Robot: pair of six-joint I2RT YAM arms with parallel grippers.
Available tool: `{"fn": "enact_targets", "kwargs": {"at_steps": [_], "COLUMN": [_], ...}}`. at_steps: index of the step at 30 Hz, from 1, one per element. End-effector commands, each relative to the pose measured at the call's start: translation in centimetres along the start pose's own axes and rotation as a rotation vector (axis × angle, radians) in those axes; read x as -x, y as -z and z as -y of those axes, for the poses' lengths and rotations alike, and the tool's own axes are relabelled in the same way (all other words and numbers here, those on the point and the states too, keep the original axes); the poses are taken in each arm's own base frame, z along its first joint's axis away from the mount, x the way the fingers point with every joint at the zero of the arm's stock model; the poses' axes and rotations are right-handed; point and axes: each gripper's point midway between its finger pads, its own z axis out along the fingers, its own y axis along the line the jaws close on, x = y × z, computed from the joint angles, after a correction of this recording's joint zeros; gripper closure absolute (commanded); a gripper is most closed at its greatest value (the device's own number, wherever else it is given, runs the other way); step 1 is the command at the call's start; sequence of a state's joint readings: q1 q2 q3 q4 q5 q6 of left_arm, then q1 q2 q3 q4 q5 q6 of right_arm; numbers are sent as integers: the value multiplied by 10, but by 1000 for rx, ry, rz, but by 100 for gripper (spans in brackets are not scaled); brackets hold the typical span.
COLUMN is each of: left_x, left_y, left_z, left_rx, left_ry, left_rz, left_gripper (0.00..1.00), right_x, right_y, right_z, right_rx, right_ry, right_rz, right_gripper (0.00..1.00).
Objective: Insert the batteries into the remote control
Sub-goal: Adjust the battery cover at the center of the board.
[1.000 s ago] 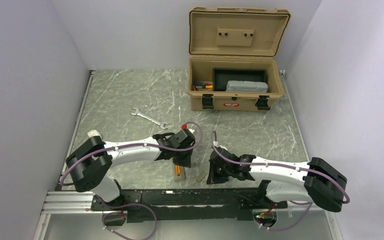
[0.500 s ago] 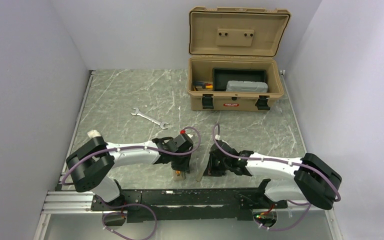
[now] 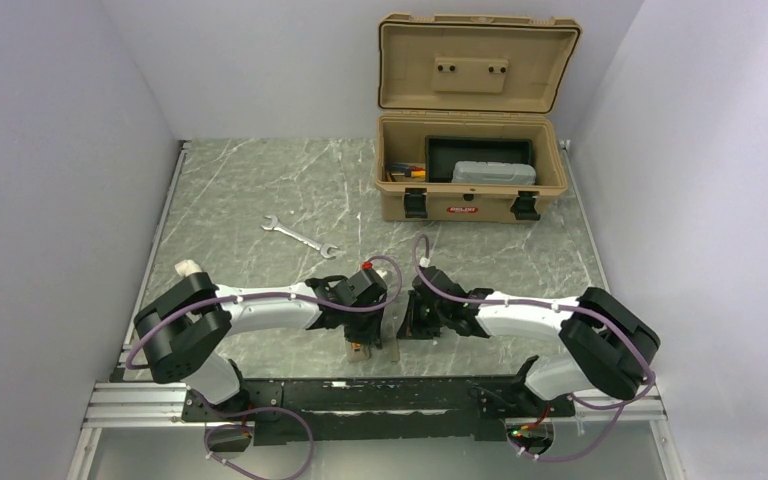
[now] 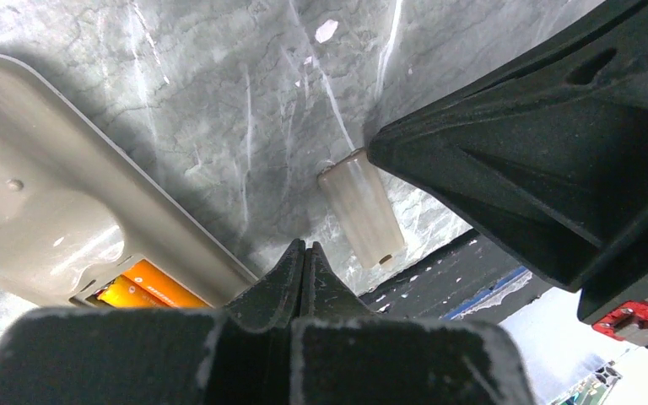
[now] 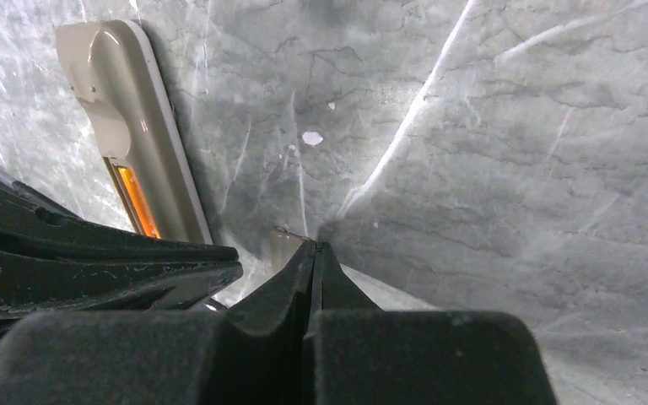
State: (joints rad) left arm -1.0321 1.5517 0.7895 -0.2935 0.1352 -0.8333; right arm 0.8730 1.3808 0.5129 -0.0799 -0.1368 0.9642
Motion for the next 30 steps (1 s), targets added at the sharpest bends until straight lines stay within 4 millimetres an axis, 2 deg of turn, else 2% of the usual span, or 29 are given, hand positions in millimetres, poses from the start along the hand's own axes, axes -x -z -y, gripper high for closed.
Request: {"fn": "enact_targets", "kwargs": {"at_steps": [1, 6, 8, 12, 19, 30], "left_x": [-1, -8, -12, -23, -29, -20], "left_y": [-1, 1, 1, -3, -11, -15], "left_z": [7, 5, 6, 6, 14, 15], "left_rx": [-27, -29, -33, -27, -36, 6], "left_ry": [1, 7, 7, 21, 40, 27], "left_rz": [3, -6, -11, -29, -43, -28], "left_gripper": [100, 100, 100, 100, 100, 100], "right_x": [7, -3, -11, -27, -39, -37], "right_y": [4, 23, 27, 31, 26, 15], "right_z": [17, 40, 42, 37, 18, 5], "right_rx": [-74, -117, -95, -23, 63, 95], "right_ry": [17, -13, -11, -10, 12, 15], "right_rz": [41, 74, 57, 8, -58, -80], "right_gripper": [100, 100, 100, 100, 100, 100]}}
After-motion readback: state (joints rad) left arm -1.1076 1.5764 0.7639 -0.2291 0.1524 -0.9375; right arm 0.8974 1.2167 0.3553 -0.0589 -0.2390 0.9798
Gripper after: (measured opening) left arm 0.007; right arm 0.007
